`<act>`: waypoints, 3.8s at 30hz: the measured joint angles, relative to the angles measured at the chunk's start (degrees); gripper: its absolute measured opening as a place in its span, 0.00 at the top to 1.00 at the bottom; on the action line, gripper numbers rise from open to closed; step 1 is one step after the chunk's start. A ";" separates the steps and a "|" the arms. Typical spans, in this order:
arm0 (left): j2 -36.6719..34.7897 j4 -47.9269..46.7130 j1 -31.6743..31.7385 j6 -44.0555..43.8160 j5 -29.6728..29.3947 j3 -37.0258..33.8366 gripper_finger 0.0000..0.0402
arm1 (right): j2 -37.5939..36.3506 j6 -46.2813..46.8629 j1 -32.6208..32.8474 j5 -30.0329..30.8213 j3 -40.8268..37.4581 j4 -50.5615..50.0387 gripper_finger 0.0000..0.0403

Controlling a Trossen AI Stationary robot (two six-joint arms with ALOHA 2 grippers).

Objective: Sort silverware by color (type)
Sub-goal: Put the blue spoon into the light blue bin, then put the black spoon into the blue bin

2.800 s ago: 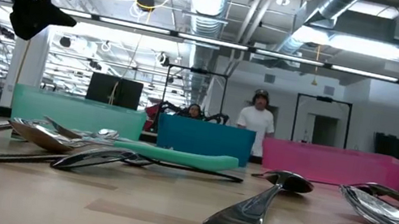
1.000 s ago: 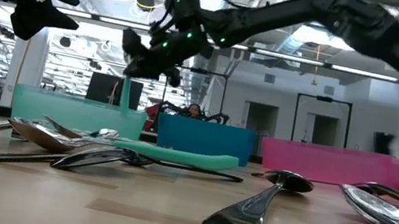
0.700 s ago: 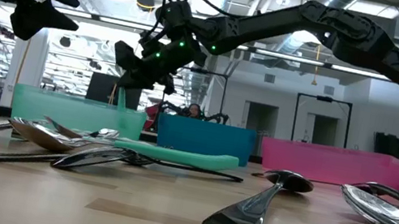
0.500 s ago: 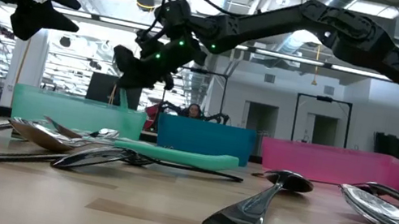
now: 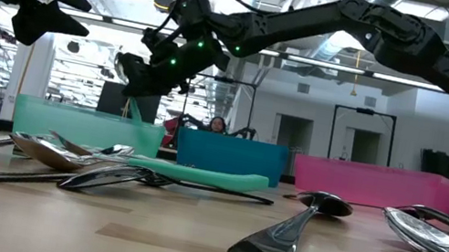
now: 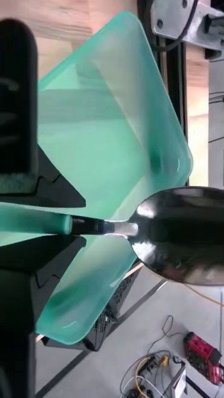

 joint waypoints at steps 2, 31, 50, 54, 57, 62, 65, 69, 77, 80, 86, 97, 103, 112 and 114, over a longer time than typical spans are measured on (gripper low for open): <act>0.00 -0.08 0.00 -0.02 0.02 0.00 0.46 | 0.00 0.12 -0.04 0.10 0.00 0.10 0.73; 0.02 -0.25 0.00 4.09 2.33 0.00 0.46 | -34.13 -1.60 3.26 -0.06 0.09 -44.20 0.72; 0.02 -1.62 0.00 1.78 5.69 0.00 0.46 | -49.96 35.23 29.28 13.18 -12.62 -78.24 0.72; 0.04 -1.56 0.00 1.52 6.03 0.00 0.46 | -52.22 41.08 34.32 18.24 -23.25 -77.31 0.72; 0.04 -1.52 0.00 1.52 6.01 0.00 0.46 | -55.37 47.42 36.04 17.93 -31.85 -77.79 0.72; 0.04 -1.46 0.00 1.53 4.91 0.00 0.46 | -60.18 53.12 36.95 15.14 -47.03 -71.36 0.72; 0.04 -1.44 0.00 1.54 4.74 0.00 0.46 | -63.37 51.40 37.09 11.62 -54.85 -63.38 0.72; 0.04 -1.44 0.00 1.52 4.74 0.00 0.46 | -66.67 50.24 35.87 7.59 -63.50 -53.90 0.70; 0.04 -1.46 0.00 1.62 4.70 0.00 0.46 | -67.70 47.21 31.99 0.09 -75.76 -47.05 0.48; 0.04 -1.46 0.00 1.75 4.59 0.00 0.46 | -66.98 43.82 30.76 -0.26 -78.25 -43.06 0.38; 0.04 -1.48 0.00 1.71 4.57 0.00 0.46 | -63.86 37.91 26.93 -1.74 -79.88 -38.22 0.32; 0.05 -1.55 0.00 1.69 4.61 0.00 0.46 | -55.40 27.73 20.60 -6.24 -80.51 -35.52 0.31; 0.06 -1.61 0.01 1.56 4.63 0.00 0.46 | -54.68 27.17 18.89 -9.09 -85.13 -29.73 0.31; 0.06 -1.64 0.00 1.56 4.55 0.00 0.46 | -55.84 26.98 16.95 -10.45 -89.65 -25.86 0.37; 0.07 -1.65 0.00 1.56 4.55 0.00 0.46 | -55.84 27.00 16.71 -10.45 -89.74 -25.93 0.43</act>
